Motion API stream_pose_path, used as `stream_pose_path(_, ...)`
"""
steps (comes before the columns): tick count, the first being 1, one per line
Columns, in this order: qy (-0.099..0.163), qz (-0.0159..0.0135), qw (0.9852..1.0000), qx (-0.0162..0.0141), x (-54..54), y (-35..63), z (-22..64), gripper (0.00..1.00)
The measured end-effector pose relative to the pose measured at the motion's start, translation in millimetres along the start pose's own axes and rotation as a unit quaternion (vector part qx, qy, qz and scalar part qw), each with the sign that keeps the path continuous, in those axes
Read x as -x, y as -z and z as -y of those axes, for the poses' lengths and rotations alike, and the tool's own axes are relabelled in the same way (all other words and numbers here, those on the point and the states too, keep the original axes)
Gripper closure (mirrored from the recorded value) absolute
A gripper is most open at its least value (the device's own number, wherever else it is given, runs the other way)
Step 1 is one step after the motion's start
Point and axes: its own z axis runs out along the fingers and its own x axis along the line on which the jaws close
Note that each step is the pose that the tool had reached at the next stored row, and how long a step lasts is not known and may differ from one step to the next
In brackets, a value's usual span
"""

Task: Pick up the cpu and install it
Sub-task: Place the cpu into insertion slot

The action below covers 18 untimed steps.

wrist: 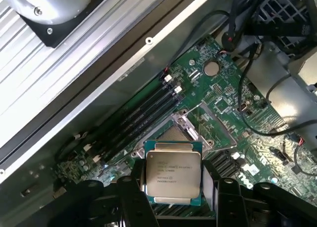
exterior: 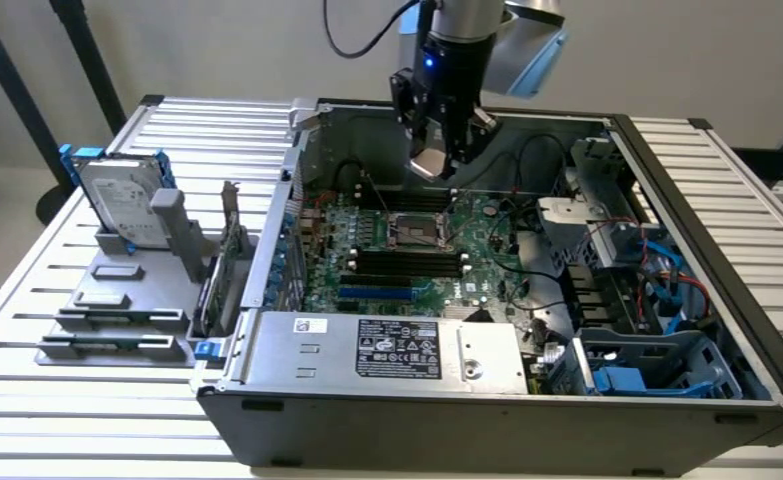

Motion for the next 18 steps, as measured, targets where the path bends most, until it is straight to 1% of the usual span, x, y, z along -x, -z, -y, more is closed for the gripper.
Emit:
stream_pose_path(3, -0.027, 0.0018, 0.9996, 0.0020, 0.2, -2.8, 0.2, 0.45)
stream_pose_path(5, -0.045, 0.0031, 0.9990, 0.0033, 0.3, -4.6, 0.3, 0.45)
stream_pose_path(8, -0.073, 0.0047, 0.9973, 0.0052, 0.5, -6.6, 0.4, 0.45)
stream_pose_path(10, -0.089, 0.0043, 0.9961, 0.0046, 0.5, -7.1, 0.5, 0.45)
stream_pose_path(11, -0.095, 0.0033, 0.9954, 0.0036, 0.5, -7.3, 0.5, 0.45)
stream_pose_path(12, -0.102, 0.0017, 0.9948, 0.0018, 0.5, -7.4, 0.5, 0.45)
stream_pose_path(15, -0.120, -0.0040, 0.9927, -0.0047, 0.6, -7.8, 0.5, 0.45)
stream_pose_path(18, -0.139, -0.0104, 0.9901, -0.0121, 0.6, -8.2, 0.6, 0.45)
